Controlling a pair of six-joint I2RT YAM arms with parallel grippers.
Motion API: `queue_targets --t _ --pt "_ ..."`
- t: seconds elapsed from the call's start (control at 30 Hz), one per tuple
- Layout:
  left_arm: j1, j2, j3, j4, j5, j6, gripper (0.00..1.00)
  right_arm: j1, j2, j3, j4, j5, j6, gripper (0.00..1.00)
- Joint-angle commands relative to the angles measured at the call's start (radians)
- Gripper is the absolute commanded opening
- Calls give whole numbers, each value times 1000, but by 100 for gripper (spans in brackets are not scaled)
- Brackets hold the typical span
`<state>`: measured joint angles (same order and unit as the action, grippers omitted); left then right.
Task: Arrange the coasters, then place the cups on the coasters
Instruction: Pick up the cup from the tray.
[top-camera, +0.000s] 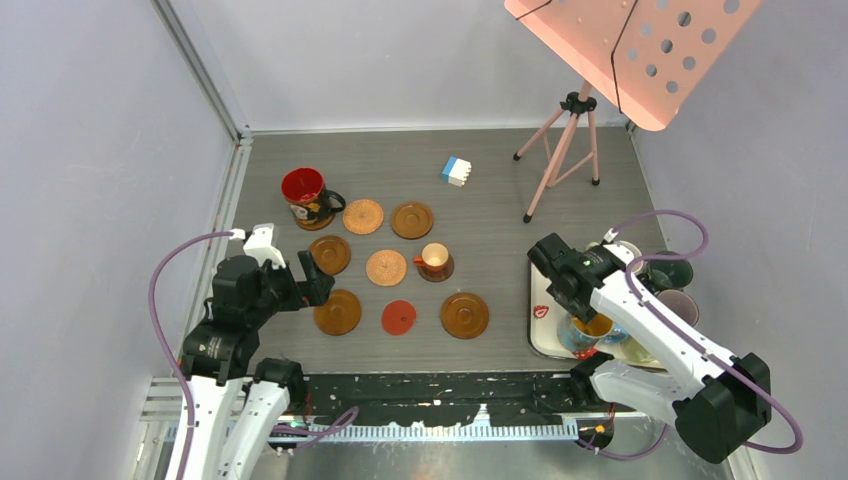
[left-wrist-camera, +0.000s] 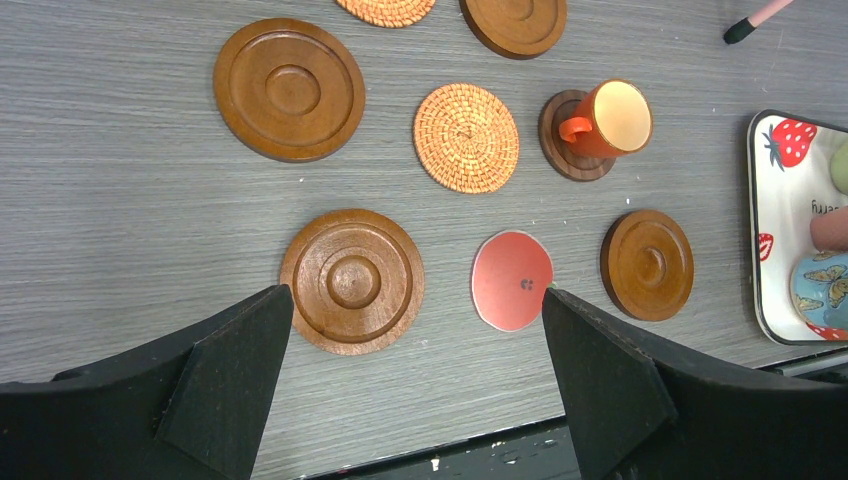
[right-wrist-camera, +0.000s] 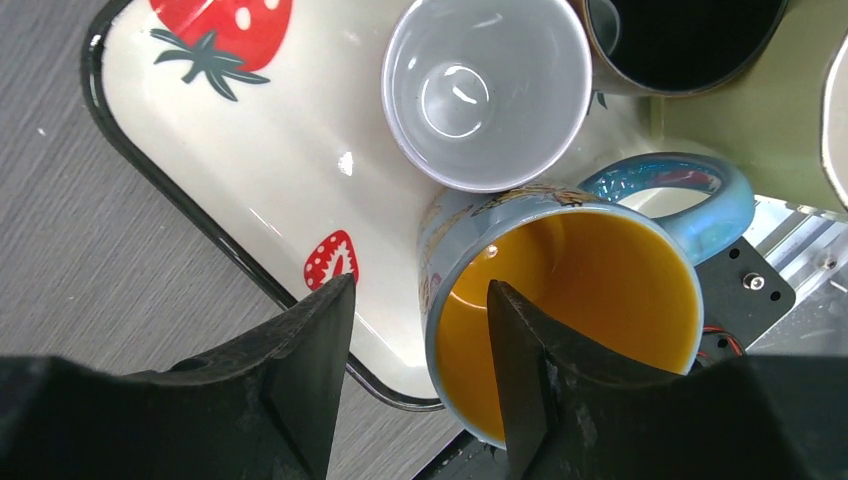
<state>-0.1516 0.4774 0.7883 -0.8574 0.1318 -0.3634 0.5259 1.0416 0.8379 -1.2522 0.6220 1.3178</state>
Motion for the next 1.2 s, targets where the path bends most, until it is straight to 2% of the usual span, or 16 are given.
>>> queue_targets --t 0.0,0.23,0.63,0.7,1.17 --pt "-3 -2 0 23 2 -6 100 -4 9 -33 47 3 58 57" --pt "-4 0 0 22 2 -6 100 -4 17 -38 76 4 36 43" --pt "-3 1 0 23 4 -6 100 -5 11 12 53 19 -13 8" --pt "-3 3 0 23 5 -6 100 -4 15 24 46 21 -24 6" --pt "-3 -2 0 23 0 -6 100 -4 37 131 42 30 -164 5"
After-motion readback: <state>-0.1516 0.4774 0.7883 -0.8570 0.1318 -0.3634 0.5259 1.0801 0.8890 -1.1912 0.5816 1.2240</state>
